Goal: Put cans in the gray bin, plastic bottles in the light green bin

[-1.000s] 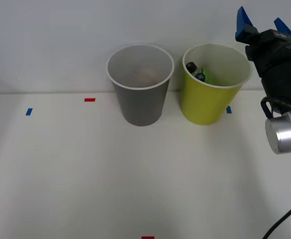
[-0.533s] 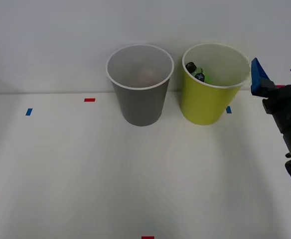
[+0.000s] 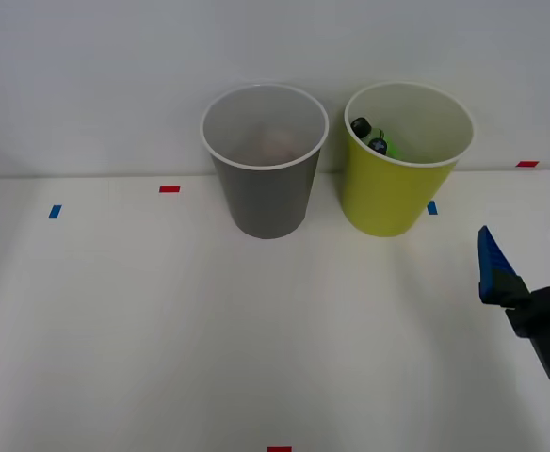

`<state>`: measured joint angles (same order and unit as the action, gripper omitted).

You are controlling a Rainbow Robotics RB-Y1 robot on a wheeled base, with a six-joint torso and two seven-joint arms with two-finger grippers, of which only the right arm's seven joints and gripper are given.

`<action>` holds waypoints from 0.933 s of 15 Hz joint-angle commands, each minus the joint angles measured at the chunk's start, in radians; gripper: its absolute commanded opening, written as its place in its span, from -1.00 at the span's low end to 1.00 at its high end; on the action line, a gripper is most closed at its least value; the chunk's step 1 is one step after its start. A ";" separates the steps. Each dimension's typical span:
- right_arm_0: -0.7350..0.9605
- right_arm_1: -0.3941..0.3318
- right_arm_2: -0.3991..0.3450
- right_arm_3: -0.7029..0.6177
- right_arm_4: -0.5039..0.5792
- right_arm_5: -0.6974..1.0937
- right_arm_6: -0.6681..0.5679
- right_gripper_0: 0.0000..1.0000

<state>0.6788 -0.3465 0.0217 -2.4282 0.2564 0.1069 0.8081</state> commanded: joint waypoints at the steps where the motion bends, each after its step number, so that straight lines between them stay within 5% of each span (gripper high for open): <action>1: 0.163 0.070 0.018 0.031 0.043 -0.170 -0.004 1.00; 6: 0.257 0.146 -0.022 0.325 0.017 -0.630 0.023 1.00; 11: 0.258 0.221 -0.057 0.535 -0.014 -0.848 0.168 1.00; 14: 0.285 0.141 -0.065 0.538 -0.066 -0.871 0.160 1.00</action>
<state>0.9550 -0.1742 -0.0424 -1.8916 0.2151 -0.7576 0.9691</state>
